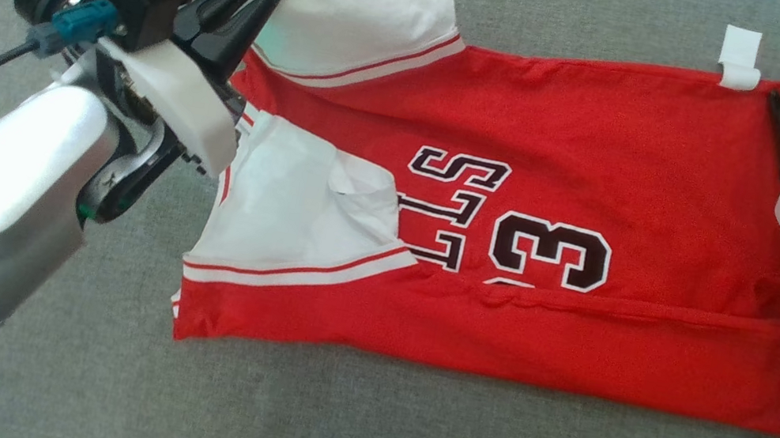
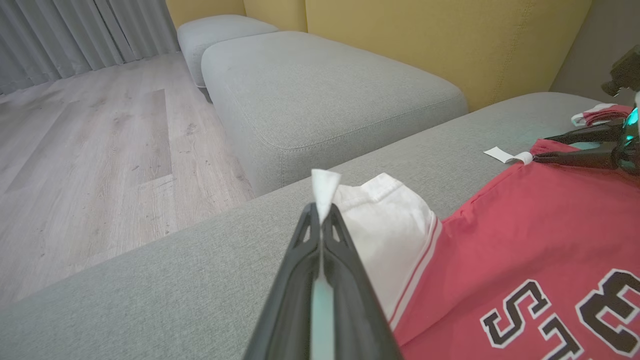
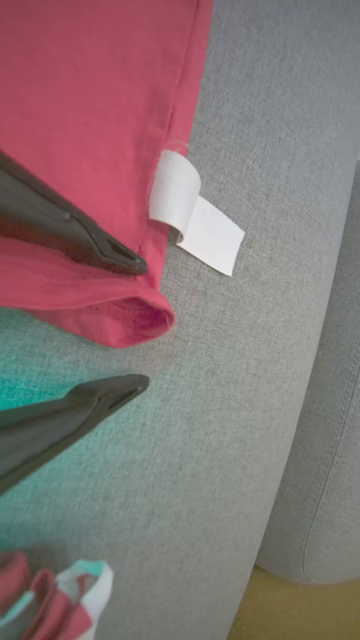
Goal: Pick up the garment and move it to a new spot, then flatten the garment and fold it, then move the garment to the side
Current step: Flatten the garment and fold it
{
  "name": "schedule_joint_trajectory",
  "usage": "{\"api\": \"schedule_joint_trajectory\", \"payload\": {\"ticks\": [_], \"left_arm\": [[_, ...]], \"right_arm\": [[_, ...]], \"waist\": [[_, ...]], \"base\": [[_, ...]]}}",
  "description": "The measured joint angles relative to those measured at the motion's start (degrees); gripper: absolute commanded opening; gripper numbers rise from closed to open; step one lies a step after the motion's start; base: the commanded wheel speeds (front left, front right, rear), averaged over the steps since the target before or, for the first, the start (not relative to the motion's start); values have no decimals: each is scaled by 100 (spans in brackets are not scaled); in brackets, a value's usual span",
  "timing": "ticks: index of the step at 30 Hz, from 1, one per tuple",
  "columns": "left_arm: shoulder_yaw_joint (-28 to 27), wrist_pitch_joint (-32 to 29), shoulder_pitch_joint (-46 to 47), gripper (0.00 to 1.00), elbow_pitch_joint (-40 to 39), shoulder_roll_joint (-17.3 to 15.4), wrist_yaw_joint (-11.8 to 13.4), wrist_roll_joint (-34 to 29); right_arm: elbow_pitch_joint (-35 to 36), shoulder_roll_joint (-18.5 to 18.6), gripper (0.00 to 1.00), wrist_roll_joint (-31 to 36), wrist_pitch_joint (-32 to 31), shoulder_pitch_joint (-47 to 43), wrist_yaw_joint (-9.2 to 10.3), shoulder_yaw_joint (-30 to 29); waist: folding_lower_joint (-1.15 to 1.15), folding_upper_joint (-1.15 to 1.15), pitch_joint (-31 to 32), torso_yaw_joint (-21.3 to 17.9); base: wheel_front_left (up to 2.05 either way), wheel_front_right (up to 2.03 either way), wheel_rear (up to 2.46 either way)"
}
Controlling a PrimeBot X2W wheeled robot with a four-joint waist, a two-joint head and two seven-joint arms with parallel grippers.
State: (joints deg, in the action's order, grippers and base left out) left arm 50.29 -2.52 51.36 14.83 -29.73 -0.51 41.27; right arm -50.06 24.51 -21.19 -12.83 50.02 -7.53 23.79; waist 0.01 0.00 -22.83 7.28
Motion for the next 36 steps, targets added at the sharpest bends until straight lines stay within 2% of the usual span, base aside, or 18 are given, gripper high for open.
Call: {"api": "schedule_joint_trajectory", "payload": {"ticks": [8, 9, 10, 15, 18, 26, 36], "left_arm": [[16, 0, 44, 0, 127, 49, -4, 0], [18, 0, 51, 0, 159, 56, -5, 0], [18, 0, 58, 0, 180, 60, -5, 0], [11, 9, 164, 0, 356, 70, -5, 0], [-69, 110, 183, 0, 531, 87, 58, 11], [-246, 468, 812, 0, 1414, 155, 20, -10], [-405, 1535, 1655, 0, 2906, 782, -60, -354]], "right_arm": [[-142, 168, 100, -197, 24, 273, 0, 511], [-172, 170, 87, -242, 23, 310, 0, 571], [-199, 172, 0, -316, 21, 347, 0, 637], [-227, 177, 0, -614, 174, 433, -1, 901], [-292, 175, 0, -832, 377, 502, 0, 871], [-328, 76, 0, -1210, 1070, 1264, -1, 705], [-748, -100, 0, -1363, 1424, 1518, -1, 762]], "waist": [[-1, 0, -109, 52], [-1, 0, -119, 51], [-1, 0, -126, 49], [-1, 0, -142, 11], [0, 0, -140, -58], [-1, 0, -229, -268], [-1, 0, -205, -305]], "base": [[0, 0, 0], [0, 0, 0], [0, 0, 0], [0, 0, 0], [0, 0, 0], [0, 0, 0], [0, 0, 0]]}}
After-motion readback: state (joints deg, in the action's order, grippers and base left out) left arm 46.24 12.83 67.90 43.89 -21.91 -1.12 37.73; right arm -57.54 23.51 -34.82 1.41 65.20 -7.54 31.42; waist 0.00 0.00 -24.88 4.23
